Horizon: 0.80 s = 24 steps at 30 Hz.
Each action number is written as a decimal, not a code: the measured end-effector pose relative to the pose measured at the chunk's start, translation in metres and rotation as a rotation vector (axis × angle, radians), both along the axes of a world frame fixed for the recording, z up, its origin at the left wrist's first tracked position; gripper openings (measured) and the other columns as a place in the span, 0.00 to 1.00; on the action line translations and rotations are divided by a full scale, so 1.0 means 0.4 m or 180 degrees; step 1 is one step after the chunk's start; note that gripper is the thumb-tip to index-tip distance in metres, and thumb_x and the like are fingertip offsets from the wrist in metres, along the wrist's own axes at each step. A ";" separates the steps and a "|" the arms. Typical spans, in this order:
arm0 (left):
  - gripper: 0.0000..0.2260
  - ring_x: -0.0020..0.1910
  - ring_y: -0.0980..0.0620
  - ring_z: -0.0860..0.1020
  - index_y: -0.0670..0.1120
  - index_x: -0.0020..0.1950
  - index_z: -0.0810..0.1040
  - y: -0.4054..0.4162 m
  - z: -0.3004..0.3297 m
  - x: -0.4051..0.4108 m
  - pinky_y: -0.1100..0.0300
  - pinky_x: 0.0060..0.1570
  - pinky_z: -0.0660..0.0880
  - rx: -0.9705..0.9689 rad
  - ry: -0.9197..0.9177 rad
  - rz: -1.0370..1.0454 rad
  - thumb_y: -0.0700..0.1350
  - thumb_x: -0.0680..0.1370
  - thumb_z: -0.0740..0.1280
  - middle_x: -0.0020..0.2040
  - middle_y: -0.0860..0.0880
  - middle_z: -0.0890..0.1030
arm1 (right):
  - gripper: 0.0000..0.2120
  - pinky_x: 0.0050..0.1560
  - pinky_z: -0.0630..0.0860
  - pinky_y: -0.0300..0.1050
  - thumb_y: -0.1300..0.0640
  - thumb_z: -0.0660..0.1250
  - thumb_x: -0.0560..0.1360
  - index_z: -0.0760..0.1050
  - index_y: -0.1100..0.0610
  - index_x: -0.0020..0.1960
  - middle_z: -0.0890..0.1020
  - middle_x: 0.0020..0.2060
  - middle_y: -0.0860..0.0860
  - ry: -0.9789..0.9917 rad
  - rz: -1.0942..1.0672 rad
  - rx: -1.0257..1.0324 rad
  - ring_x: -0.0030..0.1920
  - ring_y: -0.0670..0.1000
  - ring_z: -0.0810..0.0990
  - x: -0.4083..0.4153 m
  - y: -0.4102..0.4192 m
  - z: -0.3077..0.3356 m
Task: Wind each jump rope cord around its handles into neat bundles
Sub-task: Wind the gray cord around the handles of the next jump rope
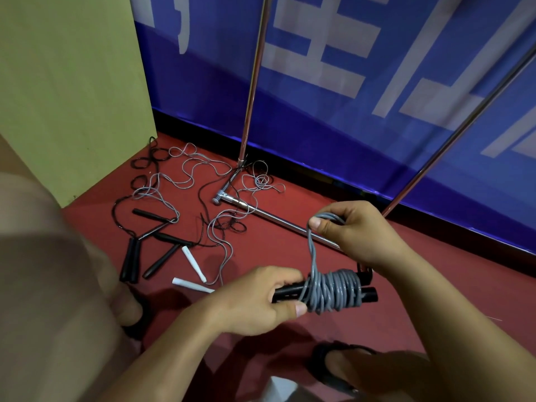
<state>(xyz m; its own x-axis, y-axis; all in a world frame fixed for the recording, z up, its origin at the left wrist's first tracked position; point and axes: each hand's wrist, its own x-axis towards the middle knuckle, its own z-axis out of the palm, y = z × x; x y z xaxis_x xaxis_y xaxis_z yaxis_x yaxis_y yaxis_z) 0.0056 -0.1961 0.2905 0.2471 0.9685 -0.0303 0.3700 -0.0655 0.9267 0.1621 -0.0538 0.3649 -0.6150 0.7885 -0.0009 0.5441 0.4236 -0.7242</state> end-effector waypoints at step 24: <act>0.09 0.30 0.50 0.78 0.45 0.44 0.78 0.054 -0.075 -0.011 0.53 0.38 0.72 -0.0570 -0.1394 0.2435 0.48 0.81 0.66 0.32 0.50 0.80 | 0.09 0.46 0.75 0.56 0.44 0.53 0.82 0.66 0.48 0.51 0.81 0.46 0.52 -0.2089 0.1200 0.1422 0.48 0.61 0.80 -0.010 -0.080 -0.098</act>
<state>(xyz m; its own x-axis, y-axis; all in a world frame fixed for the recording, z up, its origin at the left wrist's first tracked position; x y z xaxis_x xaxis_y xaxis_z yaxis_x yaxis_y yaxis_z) 0.0013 -0.1746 0.2606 -0.4386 0.8629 -0.2512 -0.1358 0.2127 0.9676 0.1580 -0.0859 0.3255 -0.8182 0.5441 -0.1857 0.5593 0.8281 -0.0379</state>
